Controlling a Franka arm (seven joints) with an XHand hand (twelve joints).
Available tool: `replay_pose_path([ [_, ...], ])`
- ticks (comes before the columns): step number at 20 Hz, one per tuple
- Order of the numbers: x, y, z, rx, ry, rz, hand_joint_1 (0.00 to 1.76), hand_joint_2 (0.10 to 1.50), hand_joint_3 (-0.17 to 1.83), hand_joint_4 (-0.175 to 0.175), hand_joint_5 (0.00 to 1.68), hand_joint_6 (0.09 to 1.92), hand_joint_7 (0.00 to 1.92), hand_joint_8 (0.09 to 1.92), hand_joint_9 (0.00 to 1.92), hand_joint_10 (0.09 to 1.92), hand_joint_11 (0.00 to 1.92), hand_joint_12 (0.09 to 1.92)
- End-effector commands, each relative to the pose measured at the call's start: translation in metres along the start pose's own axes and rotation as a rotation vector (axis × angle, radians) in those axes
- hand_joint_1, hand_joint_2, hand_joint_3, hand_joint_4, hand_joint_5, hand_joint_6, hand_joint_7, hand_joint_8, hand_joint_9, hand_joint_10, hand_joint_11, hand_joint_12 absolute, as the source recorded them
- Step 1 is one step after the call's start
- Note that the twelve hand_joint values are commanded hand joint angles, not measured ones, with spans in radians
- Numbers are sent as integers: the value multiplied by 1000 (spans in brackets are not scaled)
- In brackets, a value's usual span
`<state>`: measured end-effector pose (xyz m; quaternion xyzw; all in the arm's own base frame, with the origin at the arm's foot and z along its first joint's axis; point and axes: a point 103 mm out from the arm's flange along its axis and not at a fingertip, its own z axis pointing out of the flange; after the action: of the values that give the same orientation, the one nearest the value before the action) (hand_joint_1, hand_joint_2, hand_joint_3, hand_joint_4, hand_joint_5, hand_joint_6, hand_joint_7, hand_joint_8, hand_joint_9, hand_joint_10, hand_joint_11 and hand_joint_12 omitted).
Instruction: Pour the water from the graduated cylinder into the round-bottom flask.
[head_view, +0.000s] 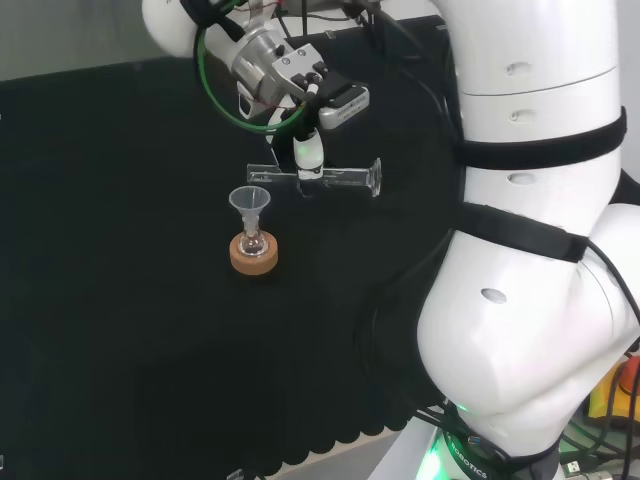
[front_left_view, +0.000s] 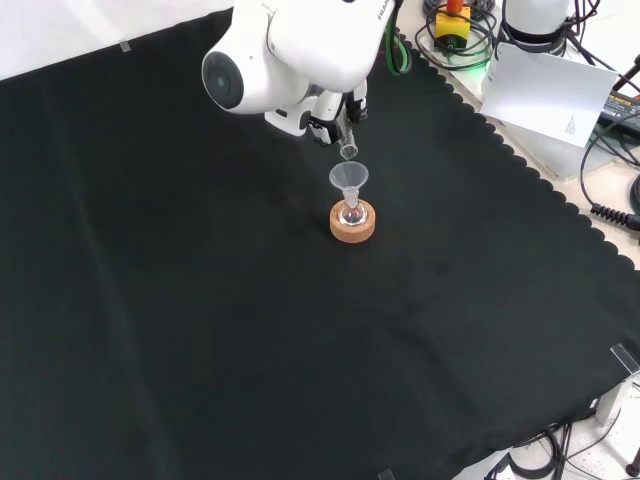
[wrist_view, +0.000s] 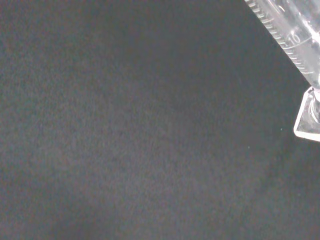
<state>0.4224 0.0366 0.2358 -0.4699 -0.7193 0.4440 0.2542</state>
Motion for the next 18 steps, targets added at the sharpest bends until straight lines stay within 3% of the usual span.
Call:
replay_pose_path([
  [1, -7, -1, 8, -116, 47, -66, 1240, 1162, 1, -175, 870, 1144, 907, 1145, 1370, 99, 1133, 843],
  [8, -15, -3, 17, -228, 96, -107, 1240, 1163, 1, -175, 868, 1147, 904, 1148, 1369, 98, 1134, 844],
  [18, -21, -1, 31, -461, 203, -196, 1240, 1164, 0, -175, 868, 1148, 904, 1150, 1370, 97, 1134, 844],
])
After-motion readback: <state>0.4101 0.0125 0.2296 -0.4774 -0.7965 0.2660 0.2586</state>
